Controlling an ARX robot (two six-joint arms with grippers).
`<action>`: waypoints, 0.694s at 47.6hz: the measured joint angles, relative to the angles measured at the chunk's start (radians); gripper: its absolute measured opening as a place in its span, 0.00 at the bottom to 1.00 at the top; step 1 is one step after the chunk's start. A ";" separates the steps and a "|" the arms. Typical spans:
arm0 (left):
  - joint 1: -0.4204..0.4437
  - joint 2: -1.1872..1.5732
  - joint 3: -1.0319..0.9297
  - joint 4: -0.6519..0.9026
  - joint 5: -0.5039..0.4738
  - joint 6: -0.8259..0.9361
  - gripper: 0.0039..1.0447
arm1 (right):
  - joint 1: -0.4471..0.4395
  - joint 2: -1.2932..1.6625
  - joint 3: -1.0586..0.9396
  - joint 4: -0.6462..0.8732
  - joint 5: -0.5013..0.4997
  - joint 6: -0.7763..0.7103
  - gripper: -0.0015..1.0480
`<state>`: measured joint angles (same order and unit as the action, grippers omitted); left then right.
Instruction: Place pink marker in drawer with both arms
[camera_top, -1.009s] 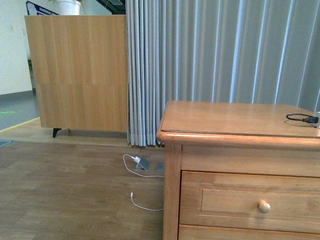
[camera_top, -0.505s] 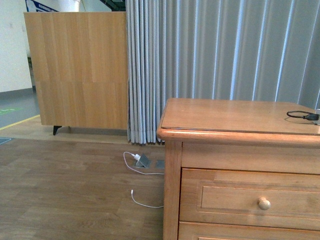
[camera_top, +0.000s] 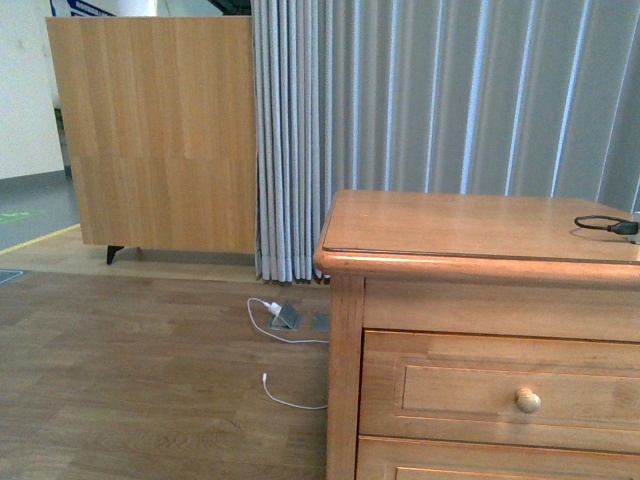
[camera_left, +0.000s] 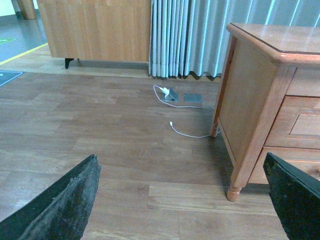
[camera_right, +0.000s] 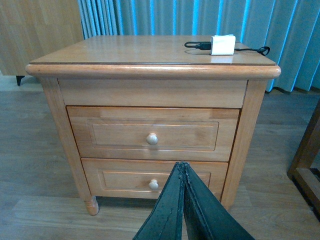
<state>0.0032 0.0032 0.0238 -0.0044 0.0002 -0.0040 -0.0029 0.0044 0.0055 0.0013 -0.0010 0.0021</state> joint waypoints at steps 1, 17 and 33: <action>0.000 0.000 0.000 0.000 0.000 0.000 0.94 | 0.000 0.000 0.000 0.000 0.000 0.000 0.02; 0.000 0.000 0.000 0.000 0.000 0.000 0.94 | 0.000 0.000 0.000 0.000 0.000 -0.002 0.53; 0.000 0.000 0.000 0.000 0.000 0.000 0.94 | 0.000 0.000 0.000 0.000 0.000 -0.001 0.91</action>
<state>0.0032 0.0032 0.0235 -0.0044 0.0002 -0.0040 -0.0029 0.0044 0.0055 0.0013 -0.0010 0.0010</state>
